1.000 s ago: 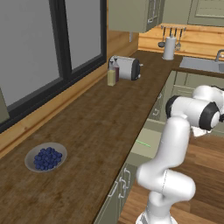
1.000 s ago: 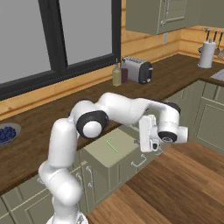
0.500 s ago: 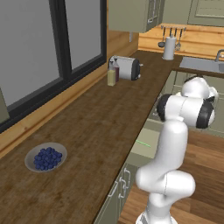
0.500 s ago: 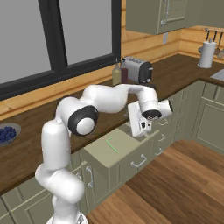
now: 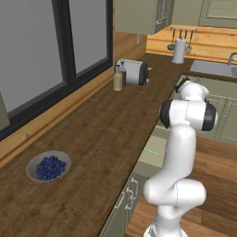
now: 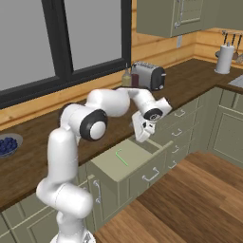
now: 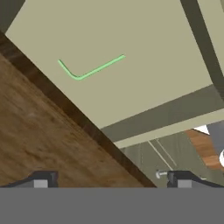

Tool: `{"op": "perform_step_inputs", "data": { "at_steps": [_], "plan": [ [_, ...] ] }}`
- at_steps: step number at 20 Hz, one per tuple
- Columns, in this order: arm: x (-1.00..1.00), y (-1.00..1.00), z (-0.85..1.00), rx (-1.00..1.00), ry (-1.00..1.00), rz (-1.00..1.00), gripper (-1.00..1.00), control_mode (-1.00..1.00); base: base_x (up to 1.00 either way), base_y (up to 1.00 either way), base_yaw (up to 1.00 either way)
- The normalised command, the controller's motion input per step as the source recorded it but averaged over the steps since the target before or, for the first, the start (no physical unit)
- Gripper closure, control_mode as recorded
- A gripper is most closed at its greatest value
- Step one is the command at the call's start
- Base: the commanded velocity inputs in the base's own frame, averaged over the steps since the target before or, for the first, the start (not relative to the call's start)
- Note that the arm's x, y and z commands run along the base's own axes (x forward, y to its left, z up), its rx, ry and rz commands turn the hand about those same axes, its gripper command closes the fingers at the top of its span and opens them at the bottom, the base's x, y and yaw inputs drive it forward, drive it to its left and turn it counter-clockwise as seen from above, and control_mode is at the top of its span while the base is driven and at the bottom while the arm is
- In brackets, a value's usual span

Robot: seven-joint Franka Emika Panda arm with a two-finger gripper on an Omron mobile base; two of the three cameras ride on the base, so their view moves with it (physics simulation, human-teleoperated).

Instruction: Take a straw from the drawer in front and place it inside the glass cup on the dining counter.

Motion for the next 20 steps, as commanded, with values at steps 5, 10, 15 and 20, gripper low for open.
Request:
{"op": "perform_step_inputs", "data": {
  "at_steps": [5, 10, 15, 20],
  "plan": [
    [0.02, 0.0, -0.53, -0.04, 0.05, 0.0, -1.0, -1.0, 0.0, 0.0, 0.0],
    [0.0, 0.0, -0.55, -0.04, 0.0, 0.0, -1.0, -1.0, 0.0, 0.0, 0.0],
    [0.04, 0.0, -0.52, -0.04, 0.0, 0.0, -1.0, -1.0, 0.0, 0.0, 0.0],
    [0.01, 0.0, -0.47, -0.03, 0.0, 0.0, -1.0, -1.0, 0.0, 0.0, 0.0]
  ]
}}
